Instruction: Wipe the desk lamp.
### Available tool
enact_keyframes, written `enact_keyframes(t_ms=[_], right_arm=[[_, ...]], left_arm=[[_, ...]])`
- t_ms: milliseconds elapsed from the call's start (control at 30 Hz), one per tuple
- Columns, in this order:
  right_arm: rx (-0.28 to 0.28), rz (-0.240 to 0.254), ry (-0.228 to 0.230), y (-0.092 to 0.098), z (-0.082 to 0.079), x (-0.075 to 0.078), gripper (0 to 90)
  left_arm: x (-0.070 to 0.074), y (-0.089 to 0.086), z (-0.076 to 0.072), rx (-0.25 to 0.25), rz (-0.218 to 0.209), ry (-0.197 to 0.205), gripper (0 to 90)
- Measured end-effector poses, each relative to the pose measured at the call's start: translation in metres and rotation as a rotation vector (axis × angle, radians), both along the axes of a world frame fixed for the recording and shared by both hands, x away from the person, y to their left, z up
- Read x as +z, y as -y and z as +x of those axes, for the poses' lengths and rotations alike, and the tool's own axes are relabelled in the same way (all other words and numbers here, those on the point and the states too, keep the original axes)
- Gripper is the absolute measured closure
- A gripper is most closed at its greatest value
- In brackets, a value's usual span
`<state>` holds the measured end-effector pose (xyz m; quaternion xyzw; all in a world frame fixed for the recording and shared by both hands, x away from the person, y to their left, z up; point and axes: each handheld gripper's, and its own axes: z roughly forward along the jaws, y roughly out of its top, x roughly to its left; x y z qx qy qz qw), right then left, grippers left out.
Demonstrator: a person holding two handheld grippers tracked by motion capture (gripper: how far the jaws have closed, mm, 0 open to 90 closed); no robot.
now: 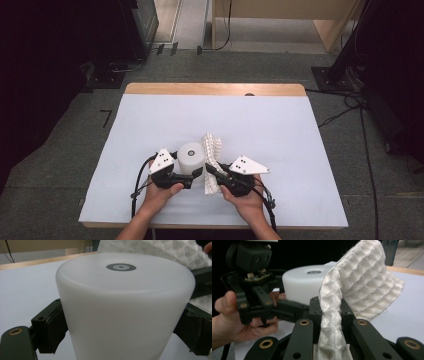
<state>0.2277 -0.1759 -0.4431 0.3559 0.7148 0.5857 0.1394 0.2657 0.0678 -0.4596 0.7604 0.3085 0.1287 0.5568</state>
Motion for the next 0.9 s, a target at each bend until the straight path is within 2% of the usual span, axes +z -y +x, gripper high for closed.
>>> enact_keyframes(t_ms=[67, 200, 233, 267, 333, 367, 433, 567, 767, 900], right_arm=[[0.003, -0.004, -0.001, 0.000, 0.001, -0.001, 78.2], [0.012, -0.024, -0.033, -0.004, 0.002, -0.009, 78.2], [0.024, -0.051, -0.064, -0.009, 0.005, -0.018, 78.2], [0.026, -0.055, -0.076, -0.010, 0.005, -0.020, 78.1], [0.032, -0.060, -0.082, -0.011, 0.005, -0.022, 78.1], [0.040, -0.069, -0.098, -0.015, 0.005, -0.025, 78.1], [0.048, -0.076, -0.098, -0.018, 0.005, -0.027, 78.1], [0.067, -0.081, -0.105, -0.025, 0.001, -0.029, 77.9], [0.064, -0.089, -0.109, -0.027, 0.000, -0.030, 78.1], [0.042, -0.073, -0.102, -0.021, 0.003, -0.027, 78.1]], left_arm=[[0.001, -0.001, 0.000, 0.002, -0.004, 0.000, 8.9], [0.003, -0.007, 0.002, 0.018, -0.017, -0.001, 8.9], [0.003, -0.009, 0.003, 0.027, -0.028, -0.002, 9.0], [0.005, -0.013, 0.004, 0.037, -0.041, -0.004, 8.9], [0.006, -0.015, 0.004, 0.049, -0.057, -0.004, 8.9], [0.007, -0.018, 0.005, 0.066, -0.074, 0.000, 8.9], [0.008, -0.019, 0.004, 0.092, -0.085, 0.005, 8.9], [0.008, -0.020, 0.002, 0.150, -0.090, 0.022, 9.0], [0.007, -0.016, 0.001, 0.140, -0.075, 0.026, 9.0], [0.005, -0.013, 0.001, 0.105, -0.062, 0.027, 9.0]])
